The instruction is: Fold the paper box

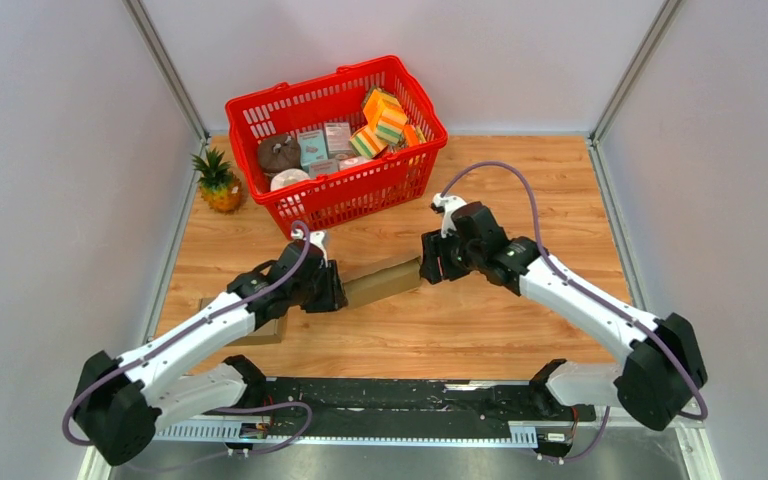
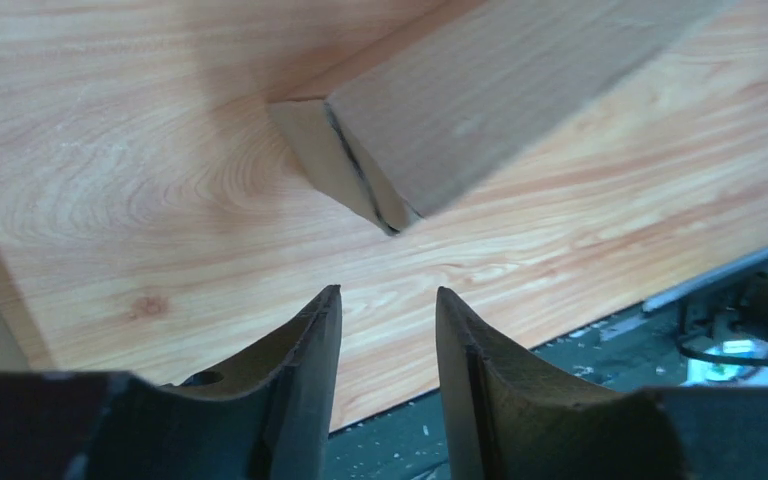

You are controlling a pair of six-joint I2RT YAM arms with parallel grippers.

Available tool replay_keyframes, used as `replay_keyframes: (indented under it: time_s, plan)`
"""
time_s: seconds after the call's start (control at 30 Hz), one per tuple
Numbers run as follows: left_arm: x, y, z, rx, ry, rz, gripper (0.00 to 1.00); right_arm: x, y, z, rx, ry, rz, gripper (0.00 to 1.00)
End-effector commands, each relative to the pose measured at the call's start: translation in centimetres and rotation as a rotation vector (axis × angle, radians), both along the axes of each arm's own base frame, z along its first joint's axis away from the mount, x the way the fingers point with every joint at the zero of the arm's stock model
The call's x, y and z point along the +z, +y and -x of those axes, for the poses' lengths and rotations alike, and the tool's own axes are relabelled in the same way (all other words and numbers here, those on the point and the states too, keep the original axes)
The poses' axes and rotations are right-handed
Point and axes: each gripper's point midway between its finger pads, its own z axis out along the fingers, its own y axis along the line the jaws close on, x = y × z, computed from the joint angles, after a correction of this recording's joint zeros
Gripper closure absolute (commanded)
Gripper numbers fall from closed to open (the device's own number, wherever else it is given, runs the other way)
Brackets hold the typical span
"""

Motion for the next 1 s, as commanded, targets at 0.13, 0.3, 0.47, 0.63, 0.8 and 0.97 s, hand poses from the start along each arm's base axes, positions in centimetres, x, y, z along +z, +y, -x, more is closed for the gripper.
replay_keyframes:
  time_s: [0.13, 0.3, 0.47, 0.63, 0.8, 0.97]
  plan:
    - [9.9, -2.1, -1.9, -0.054, -0.165, 0.252, 0.57, 7.6, 3.6, -2.3, 0.06, 0.054, -0.297, 0.45]
    - [10.7, -4.7, -5.3, -0.064, -0.176, 0.353, 0.78, 7.5, 6.0, -4.7, 0.101, 0.061, -0.463, 0.87]
    - [5.2, -4.5, -5.9, -0.025, -0.109, 0.294, 0.86, 3.0, 6.3, -5.4, 0.126, 0.094, -0.492, 1.0]
    - [0.7, -3.5, -4.0, -0.015, -0.041, 0.27, 0.88, -1.5, 5.3, -3.6, 0.097, 0.175, -0.498, 1.0]
    - [3.4, -3.1, -4.1, -0.025, -0.097, 0.263, 0.82, 0.5, 5.3, -3.7, 0.113, 0.165, -0.538, 1.0]
    - [6.6, -3.5, -4.1, -0.056, -0.134, 0.299, 0.73, 2.5, 5.1, -3.8, 0.141, 0.126, -0.557, 1.0]
